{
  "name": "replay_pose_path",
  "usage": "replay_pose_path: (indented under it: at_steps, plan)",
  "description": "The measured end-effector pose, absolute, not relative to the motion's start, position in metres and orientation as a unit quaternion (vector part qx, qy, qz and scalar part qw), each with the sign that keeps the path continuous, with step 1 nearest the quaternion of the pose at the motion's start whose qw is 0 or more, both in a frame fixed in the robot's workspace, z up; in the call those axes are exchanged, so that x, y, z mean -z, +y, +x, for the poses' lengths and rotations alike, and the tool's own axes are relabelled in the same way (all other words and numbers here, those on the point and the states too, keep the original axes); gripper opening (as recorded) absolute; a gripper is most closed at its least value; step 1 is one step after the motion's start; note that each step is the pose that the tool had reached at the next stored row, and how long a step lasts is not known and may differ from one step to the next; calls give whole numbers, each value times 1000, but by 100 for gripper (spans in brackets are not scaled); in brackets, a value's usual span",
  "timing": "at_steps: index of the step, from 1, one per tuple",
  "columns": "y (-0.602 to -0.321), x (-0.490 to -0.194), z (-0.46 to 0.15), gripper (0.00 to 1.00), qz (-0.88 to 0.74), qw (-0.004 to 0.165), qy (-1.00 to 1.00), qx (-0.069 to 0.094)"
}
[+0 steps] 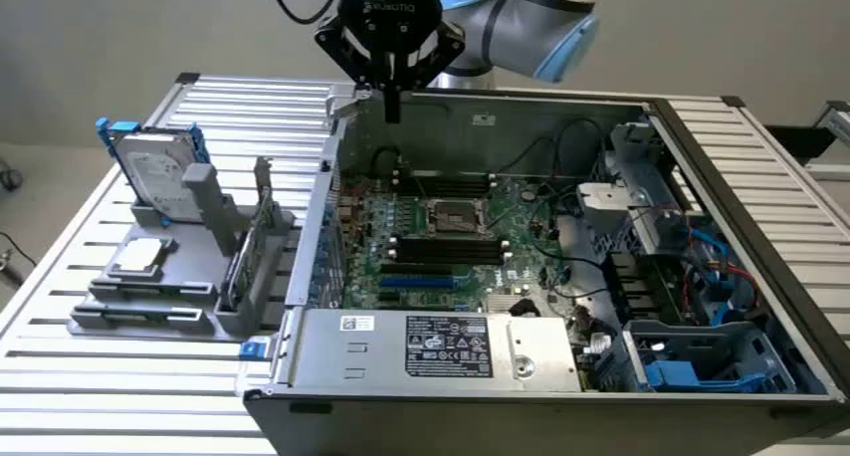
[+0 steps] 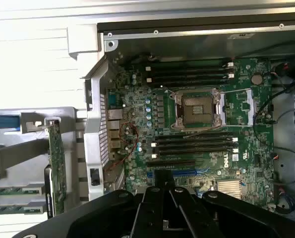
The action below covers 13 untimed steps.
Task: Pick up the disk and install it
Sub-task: 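Reach for the disk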
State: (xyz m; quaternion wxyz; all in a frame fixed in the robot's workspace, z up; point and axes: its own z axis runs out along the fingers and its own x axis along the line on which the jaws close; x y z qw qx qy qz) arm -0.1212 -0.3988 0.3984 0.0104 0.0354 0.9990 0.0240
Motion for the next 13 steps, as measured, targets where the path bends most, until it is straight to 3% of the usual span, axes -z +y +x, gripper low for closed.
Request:
replay_pose_path:
  at_steps: [13]
  plan:
    - [-396, -399, -132, 11, 35, 10, 999, -24]
